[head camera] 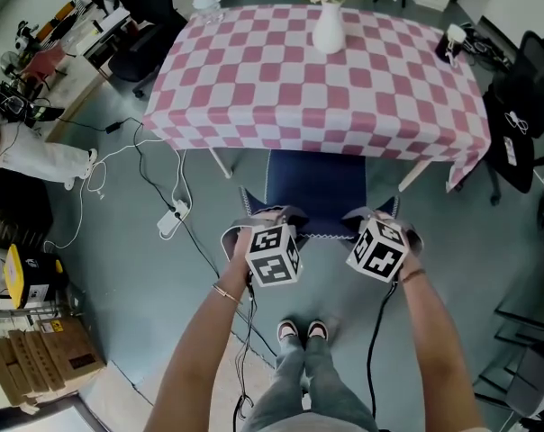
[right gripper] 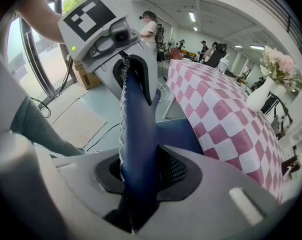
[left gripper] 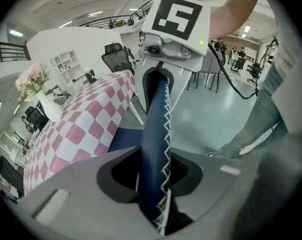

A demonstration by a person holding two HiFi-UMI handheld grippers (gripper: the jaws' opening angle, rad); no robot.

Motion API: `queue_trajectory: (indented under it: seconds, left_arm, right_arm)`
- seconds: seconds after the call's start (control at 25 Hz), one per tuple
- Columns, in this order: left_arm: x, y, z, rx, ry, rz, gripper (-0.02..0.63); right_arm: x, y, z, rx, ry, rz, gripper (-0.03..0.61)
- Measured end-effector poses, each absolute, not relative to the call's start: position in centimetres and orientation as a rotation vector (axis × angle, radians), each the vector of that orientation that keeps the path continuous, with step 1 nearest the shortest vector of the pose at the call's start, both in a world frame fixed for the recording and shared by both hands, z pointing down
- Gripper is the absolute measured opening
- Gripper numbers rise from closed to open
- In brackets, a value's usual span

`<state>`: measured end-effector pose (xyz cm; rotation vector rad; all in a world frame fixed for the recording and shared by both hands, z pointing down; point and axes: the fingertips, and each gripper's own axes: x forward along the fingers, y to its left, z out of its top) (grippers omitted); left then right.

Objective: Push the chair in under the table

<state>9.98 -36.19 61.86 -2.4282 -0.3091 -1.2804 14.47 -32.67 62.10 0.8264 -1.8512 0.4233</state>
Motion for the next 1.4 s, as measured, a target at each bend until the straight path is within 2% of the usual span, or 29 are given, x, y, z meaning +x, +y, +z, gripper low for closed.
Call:
queue_trajectory:
  seconds: [1.4]
  left_arm:
    - [14.8,-42.3,61.6,-2.410,-0.265,-1.230,0.097]
  right_arm:
    - [19.2,-39.0,62.0,0.882,-1.832,0.345,0.114]
